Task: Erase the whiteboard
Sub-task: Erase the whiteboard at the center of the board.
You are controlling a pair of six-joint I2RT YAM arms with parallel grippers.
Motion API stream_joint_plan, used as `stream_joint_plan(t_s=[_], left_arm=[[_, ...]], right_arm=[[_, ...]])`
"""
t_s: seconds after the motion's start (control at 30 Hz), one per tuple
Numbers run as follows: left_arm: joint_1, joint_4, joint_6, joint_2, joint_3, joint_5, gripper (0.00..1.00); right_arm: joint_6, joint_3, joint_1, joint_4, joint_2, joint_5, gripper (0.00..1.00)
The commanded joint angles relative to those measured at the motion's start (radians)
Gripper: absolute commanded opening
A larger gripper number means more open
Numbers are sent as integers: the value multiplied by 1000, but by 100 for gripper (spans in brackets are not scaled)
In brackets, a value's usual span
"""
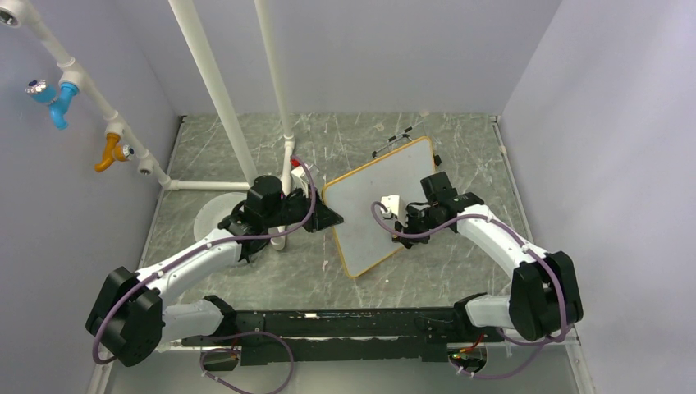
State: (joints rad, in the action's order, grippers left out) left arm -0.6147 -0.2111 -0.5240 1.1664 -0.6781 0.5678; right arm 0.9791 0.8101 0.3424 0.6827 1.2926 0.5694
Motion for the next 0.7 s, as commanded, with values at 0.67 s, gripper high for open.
stream_joint_plan(t_s=[0.67], left_arm=[[-12, -87, -8, -46, -30, 107, 0]], right_arm=[[-4, -8, 11, -81, 1, -42, 0]])
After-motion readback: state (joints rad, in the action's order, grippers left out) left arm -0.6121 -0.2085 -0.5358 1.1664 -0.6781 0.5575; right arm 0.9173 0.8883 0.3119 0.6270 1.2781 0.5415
